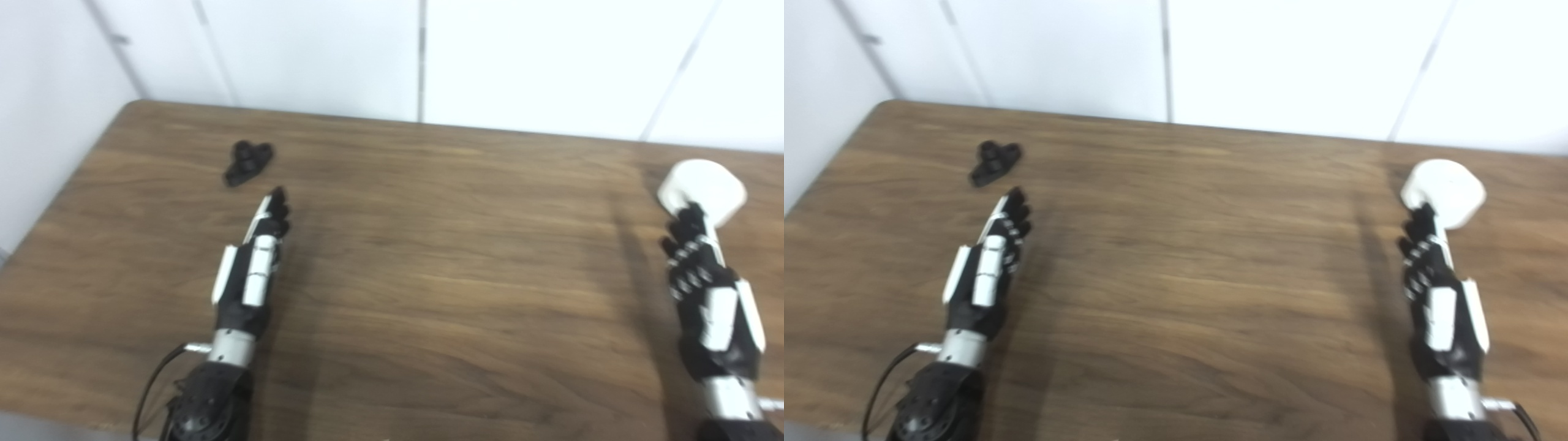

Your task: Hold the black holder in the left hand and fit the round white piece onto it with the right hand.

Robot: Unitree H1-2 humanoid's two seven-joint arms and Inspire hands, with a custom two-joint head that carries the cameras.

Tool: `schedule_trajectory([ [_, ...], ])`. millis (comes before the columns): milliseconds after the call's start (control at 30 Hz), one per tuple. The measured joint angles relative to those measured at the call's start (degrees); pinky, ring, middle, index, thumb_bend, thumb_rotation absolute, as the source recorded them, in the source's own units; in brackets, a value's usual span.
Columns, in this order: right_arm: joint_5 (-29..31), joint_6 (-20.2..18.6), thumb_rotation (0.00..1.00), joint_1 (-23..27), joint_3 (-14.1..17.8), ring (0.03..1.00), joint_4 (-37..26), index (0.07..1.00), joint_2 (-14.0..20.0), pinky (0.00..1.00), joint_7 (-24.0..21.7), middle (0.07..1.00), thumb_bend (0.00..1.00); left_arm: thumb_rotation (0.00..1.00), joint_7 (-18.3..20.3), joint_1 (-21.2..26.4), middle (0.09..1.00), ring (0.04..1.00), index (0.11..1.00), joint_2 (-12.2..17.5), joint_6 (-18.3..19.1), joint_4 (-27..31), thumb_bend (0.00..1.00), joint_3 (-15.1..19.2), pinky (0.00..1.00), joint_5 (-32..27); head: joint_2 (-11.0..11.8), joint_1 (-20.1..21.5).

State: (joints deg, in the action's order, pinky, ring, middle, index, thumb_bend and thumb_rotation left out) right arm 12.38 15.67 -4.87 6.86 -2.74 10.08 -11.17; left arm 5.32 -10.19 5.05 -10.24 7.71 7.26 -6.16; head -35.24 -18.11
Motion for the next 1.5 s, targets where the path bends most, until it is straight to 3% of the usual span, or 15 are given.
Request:
schedule_trajectory([
  [33, 0.18, 0.7, 1.0, 0.0, 0.04, 1.0, 0.22, 1.0, 0.23, 1.0, -0.22, 1.0, 0.65, 0.92, -0.26, -0.15, 0.995, 1.0, 0.964, -0.12, 0.0, 0.21, 0.42, -0.16, 1.0, 0.44, 0.0, 0.0],
  [233, 0.89, 2.2, 1.0, 0.06, 0.44, 1.0, 1.26, 1.0, 1.59, 1.0, -0.58, 1.0, 0.71, 0.94, -1.24, -0.5, 1.0, 1.0, 0.973, -0.42, 0.01, 0.64, 0.41, -1.1, 1.0, 2.9, 6.76, -3.16],
  [533, 1.01, 2.78, 1.0, 0.1, 0.36, 1.0, 1.52, 1.0, 2.2, 1.0, -1.04, 1.0, 0.7, 0.99, -2.24, -0.56, 1.0, 1.0, 0.974, -0.38, -0.93, 0.63, 0.36, -2.01, 1.0, 6.12, 9.23, -3.34],
  [633, 1.03, 2.91, 1.0, 0.1, 0.36, 1.0, 1.63, 1.0, 2.25, 1.0, -1.07, 1.0, 0.7, 0.99, -2.27, -0.63, 1.0, 1.0, 0.976, -0.38, -1.17, 0.64, 0.39, -2.07, 1.0, 6.17, 9.75, -2.73],
  [767, 1.02, 3.31, 1.0, 0.1, 0.39, 1.0, 1.71, 0.986, 2.38, 1.0, -1.1, 0.984, 0.71, 0.86, -2.53, -0.86, 1.0, 1.0, 0.962, -0.41, -0.24, 1.04, 0.48, -2.09, 1.0, 6.22, 10.2, -2.02],
  [833, 1.02, 3.4, 1.0, 0.06, 0.42, 0.994, 1.73, 0.97, 2.47, 1.0, -1.11, 0.971, 0.71, 0.79, -2.93, -1.23, 1.0, 1.0, 0.955, -0.5, 1.03, 1.72, 0.45, -2.26, 1.0, 6.54, 9.85, -1.41],
  [967, 1.03, 3.48, 1.0, -0.43, 0.57, 0.997, 1.71, 0.965, 2.91, 1.0, -1.15, 0.973, 0.69, 0.59, -4.49, -2.75, 1.0, 1.0, 0.952, -0.79, 2.93, 3.95, 0.45, -3.12, 0.98, 9.43, 9.49, -0.88],
  [1000, 1.02, 3.51, 1.0, -0.6, 0.66, 0.999, 1.69, 0.979, 3.06, 1.0, -1.14, 0.989, 0.71, 0.46, -4.84, -2.93, 1.0, 1.0, 0.954, -0.81, 2.97, 4.32, 0.46, -3.36, 0.99, 10.22, 9.49, -0.27],
  [1033, 1.02, 3.49, 1.0, -0.82, 0.76, 1.0, 1.64, 0.984, 3.15, 1.0, -1.13, 0.995, 0.71, 0.42, -5.03, -3.05, 1.0, 1.0, 0.955, -0.83, 3.1, 4.7, 0.46, -3.53, 1.0, 11.05, 9.49, -0.26],
  [1100, 0.96, 3.48, 1.0, -1.1, 0.82, 1.0, 1.4, 0.996, 3.19, 1.0, -1.12, 0.999, 0.71, 0.32, -5.6, -3.19, 1.0, 1.0, 0.954, -0.83, 4.68, 6.45, 0.51, -3.33, 1.0, 11.48, 9.84, 0.0],
  [1167, 0.94, 3.52, 1.0, -1.19, 0.85, 1.0, 1.35, 1.0, 3.19, 1.0, -1.12, 1.0, 0.7, 0.3, -6.64, -3.22, 0.999, 0.993, 0.954, -0.73, 6.65, 9.54, 0.53, -2.71, 0.94, 13.28, 10.37, 0.09],
  [1267, 0.81, 3.55, 1.0, -1.4, 0.95, 1.0, 1.18, 1.0, 3.19, 1.0, -1.03, 1.0, 0.7, 0.29, -8.01, -3.09, 0.962, 0.957, 0.92, -0.33, 9.54, 13.77, 0.64, -1.48, 0.92, 17.95, 10.9, 0.0],
  [1400, 0.76, 3.93, 1.0, -1.53, 0.99, 1.0, 1.12, 1.0, 3.19, 1.0, -1.05, 1.0, 0.7, 0.27, -8.67, -2.71, 0.959, 0.979, 0.911, 0.33, 16.85, 17.06, 0.74, -0.24, 0.97, 27.05, 11.6, 0.17],
  [1500, 0.77, 4.71, 1.0, -1.68, 1.01, 1.0, 1.13, 1.0, 3.22, 1.0, -1.13, 1.0, 0.68, 0.28, -9.09, -2.05, 0.934, 0.969, 0.887, 0.91, 20.1, 17.48, 0.78, 0.39, 0.94, 33.83, 11.6, 0.26],
])
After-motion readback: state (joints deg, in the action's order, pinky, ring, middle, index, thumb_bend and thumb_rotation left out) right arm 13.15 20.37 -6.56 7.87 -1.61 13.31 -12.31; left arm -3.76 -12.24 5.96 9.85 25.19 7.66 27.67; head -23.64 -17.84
